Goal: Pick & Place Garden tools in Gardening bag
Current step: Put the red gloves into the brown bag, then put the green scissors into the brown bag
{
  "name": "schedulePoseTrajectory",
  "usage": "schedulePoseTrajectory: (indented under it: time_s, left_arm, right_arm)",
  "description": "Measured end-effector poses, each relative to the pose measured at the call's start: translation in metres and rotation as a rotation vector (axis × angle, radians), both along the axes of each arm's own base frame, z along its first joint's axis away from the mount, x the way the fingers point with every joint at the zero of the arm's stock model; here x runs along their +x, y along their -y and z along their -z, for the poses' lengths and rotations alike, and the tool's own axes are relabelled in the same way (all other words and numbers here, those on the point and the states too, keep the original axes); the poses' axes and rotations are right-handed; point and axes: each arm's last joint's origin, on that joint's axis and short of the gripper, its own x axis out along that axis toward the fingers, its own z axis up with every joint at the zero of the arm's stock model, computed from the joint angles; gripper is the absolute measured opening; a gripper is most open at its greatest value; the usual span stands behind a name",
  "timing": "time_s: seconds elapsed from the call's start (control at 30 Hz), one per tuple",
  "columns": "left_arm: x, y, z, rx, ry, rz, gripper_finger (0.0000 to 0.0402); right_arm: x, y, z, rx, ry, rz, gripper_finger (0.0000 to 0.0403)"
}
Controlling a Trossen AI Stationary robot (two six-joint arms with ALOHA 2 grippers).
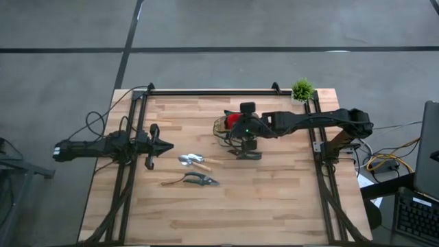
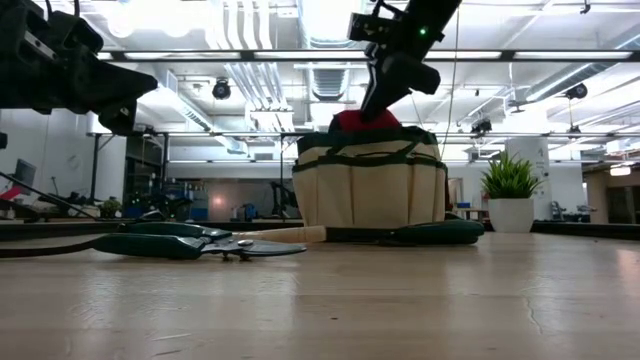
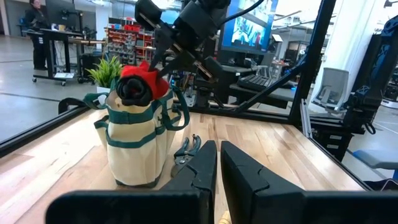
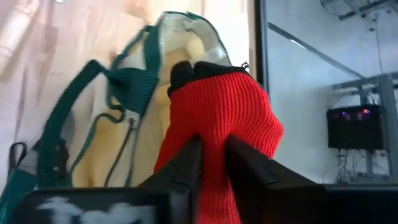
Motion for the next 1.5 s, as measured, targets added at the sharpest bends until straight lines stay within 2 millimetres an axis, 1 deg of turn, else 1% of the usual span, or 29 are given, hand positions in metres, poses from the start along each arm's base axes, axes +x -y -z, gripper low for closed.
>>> schedulePoseTrajectory:
  time_s: [0.23,0.43,0.6,0.73,0.9,1.0,1.17,1.3,1.5]
  left_arm:
    - [0.000,0.000,0.000,0.000,0.000,0.000,0.0026]
    - [0.000,0.000,0.000,0.000,0.000,0.000,0.0026]
    - [0.000,0.000,0.000,0.000,0.000,0.000,0.0026]
    - [0.000,0.000,0.000,0.000,0.000,0.000,0.0026]
    - [0.000,0.000,0.000,0.000,0.000,0.000,0.0026]
    - [0.000,0.000,0.000,0.000,0.000,0.000,0.0026]
    - [0.000,0.000,0.000,0.000,0.000,0.000,0.0026]
    - [0.000,0.000,0.000,0.000,0.000,0.000,0.0026]
    - [0.000,0.000,0.000,0.000,0.000,0.000,0.0026]
  right_arm:
    - [-0.002,-0.005,-0.005,-0.024,0.021,0.013,0.0140]
    - [-0.002,-0.012,-0.005,-0.021,0.023,0.000,0.0178]
    - [-0.005,-0.027,-0.006,0.000,0.022,-0.021,0.0191]
    - [-0.014,-0.043,-0.008,0.036,0.005,-0.020,0.0191]
    - [-0.027,-0.068,-0.006,0.098,-0.032,-0.004,0.0192]
    - [-0.034,-0.081,0.004,0.123,-0.065,0.006,0.0192]
    - [-0.046,-0.096,0.030,0.150,-0.127,0.004,0.0192]
    - [-0.055,-0.101,0.050,0.170,-0.150,0.051,0.0192]
    - [-0.063,-0.100,0.084,0.194,-0.116,0.077,0.0192]
